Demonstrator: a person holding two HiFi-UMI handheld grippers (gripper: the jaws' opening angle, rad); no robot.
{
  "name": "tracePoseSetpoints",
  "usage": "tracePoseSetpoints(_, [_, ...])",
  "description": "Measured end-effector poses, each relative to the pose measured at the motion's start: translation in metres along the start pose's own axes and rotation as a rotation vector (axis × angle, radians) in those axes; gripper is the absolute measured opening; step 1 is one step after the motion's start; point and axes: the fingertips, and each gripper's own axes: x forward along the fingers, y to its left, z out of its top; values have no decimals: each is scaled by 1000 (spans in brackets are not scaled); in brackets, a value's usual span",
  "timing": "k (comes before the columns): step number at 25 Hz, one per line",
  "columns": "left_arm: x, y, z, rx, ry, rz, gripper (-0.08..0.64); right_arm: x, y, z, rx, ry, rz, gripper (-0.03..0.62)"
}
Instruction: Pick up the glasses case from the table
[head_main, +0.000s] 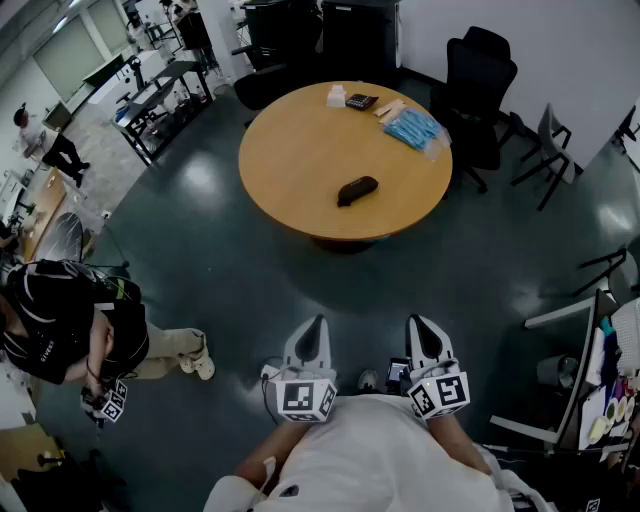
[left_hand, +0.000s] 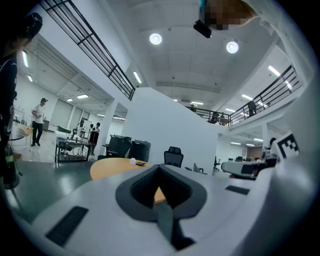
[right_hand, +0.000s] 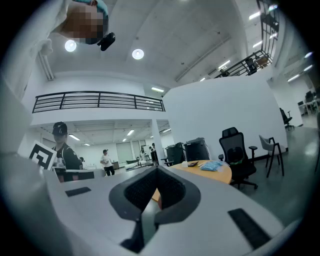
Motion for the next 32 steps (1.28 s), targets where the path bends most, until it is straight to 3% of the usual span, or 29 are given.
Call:
tracePoseSetpoints(14, [34, -36, -4, -6, 12, 22, 6, 1, -51, 7, 15, 10, 25, 14])
tracePoseSetpoints(22, [57, -56, -21, 6, 25, 43, 6, 15, -85, 5, 45, 14, 93, 15])
tracePoseSetpoints(27, [104, -45, -32, -5, 56, 46, 6, 51, -113, 1, 38, 25, 84, 15])
tracePoseSetpoints(32, [183, -23, -32, -13, 43, 39, 6, 124, -148, 0, 17, 46, 101, 15])
